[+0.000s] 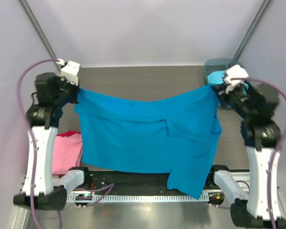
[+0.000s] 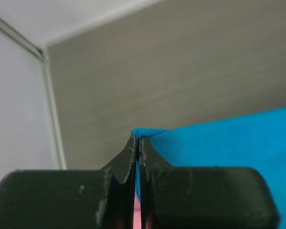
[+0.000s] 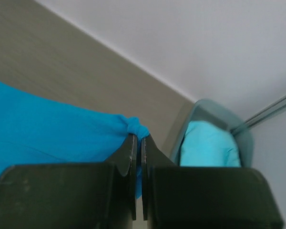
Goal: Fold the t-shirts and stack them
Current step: Fold the tshirt
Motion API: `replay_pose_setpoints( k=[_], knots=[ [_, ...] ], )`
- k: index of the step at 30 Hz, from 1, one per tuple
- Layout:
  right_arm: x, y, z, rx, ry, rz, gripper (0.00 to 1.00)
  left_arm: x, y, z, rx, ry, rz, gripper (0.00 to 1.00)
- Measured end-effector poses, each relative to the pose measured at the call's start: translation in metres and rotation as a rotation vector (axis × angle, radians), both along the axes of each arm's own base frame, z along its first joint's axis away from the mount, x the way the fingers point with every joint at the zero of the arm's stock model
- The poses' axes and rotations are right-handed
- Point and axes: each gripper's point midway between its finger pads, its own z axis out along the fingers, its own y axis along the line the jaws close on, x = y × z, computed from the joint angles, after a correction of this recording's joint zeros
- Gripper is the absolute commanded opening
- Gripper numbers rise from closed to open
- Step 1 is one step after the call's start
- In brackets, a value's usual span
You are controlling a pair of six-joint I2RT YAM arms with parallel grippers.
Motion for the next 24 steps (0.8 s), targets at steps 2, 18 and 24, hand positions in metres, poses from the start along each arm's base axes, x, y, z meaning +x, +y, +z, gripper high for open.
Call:
replay_pose_setpoints(
  k=[2,18,24],
  knots=[
    [0.034,-0.001,-0.05,0.008,0.132,0.004,0.01,0.022,0.0,-0.055,0.008,0.146,-0.002,0.0],
    [0.223,-0.009,-0.374,-0.01,0.805,-0.046,0.01,0.172,0.005,-0.334,0.046,0.752,0.01,0.0],
    [0.305,-0.018,-0.395,-0.002,0.762,-0.114,0.01,0.235,0.012,-0.338,0.073,0.667,0.05,0.0]
  ],
)
